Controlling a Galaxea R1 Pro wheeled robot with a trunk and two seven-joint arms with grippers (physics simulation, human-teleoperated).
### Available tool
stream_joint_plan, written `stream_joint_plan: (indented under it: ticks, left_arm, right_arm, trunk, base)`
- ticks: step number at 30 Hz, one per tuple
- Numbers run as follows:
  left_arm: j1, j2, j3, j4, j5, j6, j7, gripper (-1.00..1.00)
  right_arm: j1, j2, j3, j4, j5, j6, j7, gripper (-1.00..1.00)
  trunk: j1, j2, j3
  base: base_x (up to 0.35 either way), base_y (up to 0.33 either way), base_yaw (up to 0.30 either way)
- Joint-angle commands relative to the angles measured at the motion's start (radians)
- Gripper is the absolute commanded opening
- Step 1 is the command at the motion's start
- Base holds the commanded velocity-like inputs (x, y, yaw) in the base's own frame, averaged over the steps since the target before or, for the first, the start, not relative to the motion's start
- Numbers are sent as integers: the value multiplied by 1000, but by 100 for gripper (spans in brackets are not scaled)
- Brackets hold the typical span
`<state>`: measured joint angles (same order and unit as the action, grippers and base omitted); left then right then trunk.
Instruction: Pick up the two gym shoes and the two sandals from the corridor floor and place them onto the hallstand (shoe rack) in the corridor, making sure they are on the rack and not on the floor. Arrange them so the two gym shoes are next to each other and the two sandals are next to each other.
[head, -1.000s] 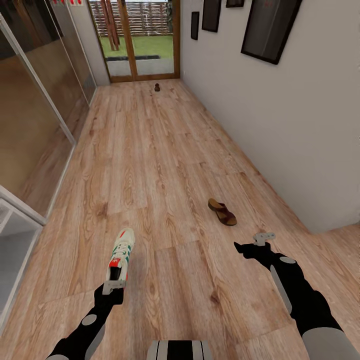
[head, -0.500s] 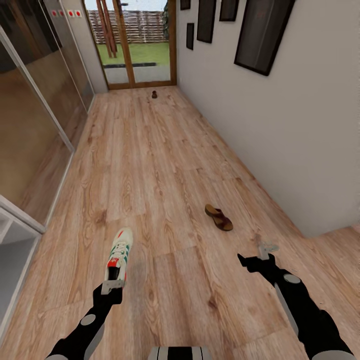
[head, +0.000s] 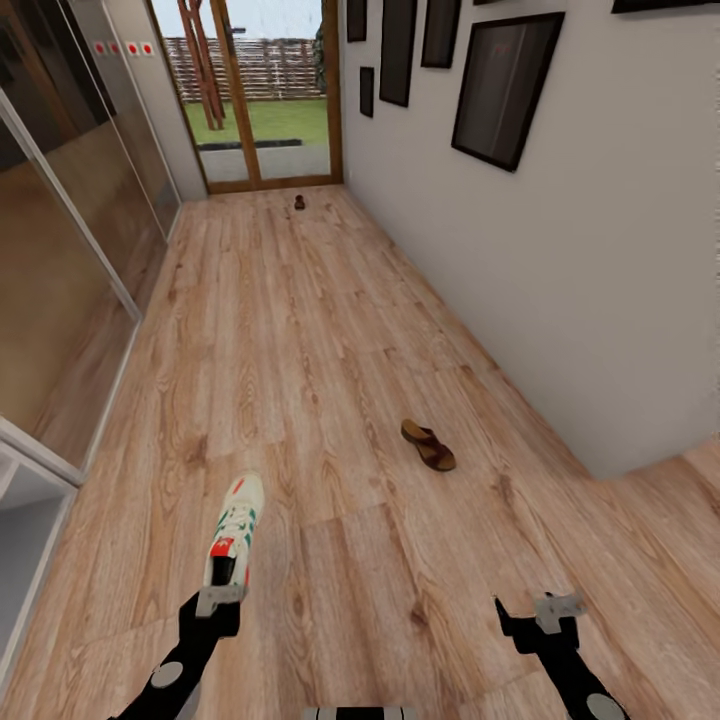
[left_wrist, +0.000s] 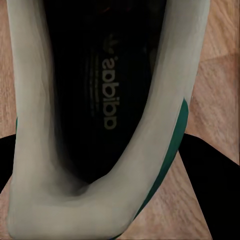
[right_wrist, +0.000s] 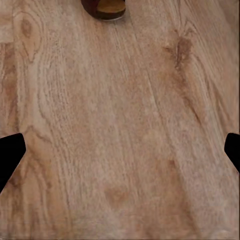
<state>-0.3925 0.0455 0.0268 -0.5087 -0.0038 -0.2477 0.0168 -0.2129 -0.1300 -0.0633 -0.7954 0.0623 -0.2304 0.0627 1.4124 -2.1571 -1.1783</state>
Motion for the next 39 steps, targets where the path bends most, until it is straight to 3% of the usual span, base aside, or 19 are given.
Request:
stream_joint_plan:
  ticks: [1, 3, 7, 12, 22, 28, 39]
  left_arm:
    - [8, -1, 0, -5, 0, -4, 2, -100]
    - [39, -3, 1, -21, 0, -11, 3, -100]
    - [74, -2, 3, -30, 3, -40, 7, -100]
    - [115, -1, 4, -34, 13, -72, 9, -100]
    - [174, 1, 5, -41, 19, -85, 9, -100]
    - [179, 3, 5, -41, 19, -85, 9, -100]
    - [180, 1, 5, -39, 19, -85, 8, -100]
  right_arm:
    - [1, 1, -4, 27, 6, -25, 0, 100]
    - [5, 2, -5, 122, 5, -96, -15, 100]
    - [7, 2, -4, 213, 5, -168, -22, 100]
    - [7, 3, -5, 258, 4, -224, -25, 100]
    - [7, 3, -6, 273, 2, -247, -26, 100]
    - [7, 3, -6, 270, 2, -247, -26, 100]
    - [7, 3, -6, 276, 2, -248, -26, 100]
  trunk:
    - [-4, 7, 4]
    - [-12, 21, 14]
    - [-27, 49, 33]
    - [-46, 84, 56]
    - [-85, 154, 101]
    - [-108, 196, 124]
    - [-108, 196, 126]
  base:
    - [0, 0, -81]
    - [0, 0, -82]
    - [0, 0, -83]
    - [0, 0, -92]
    - [0, 0, -123]
    - [0, 0, -88]
    - [0, 0, -38]
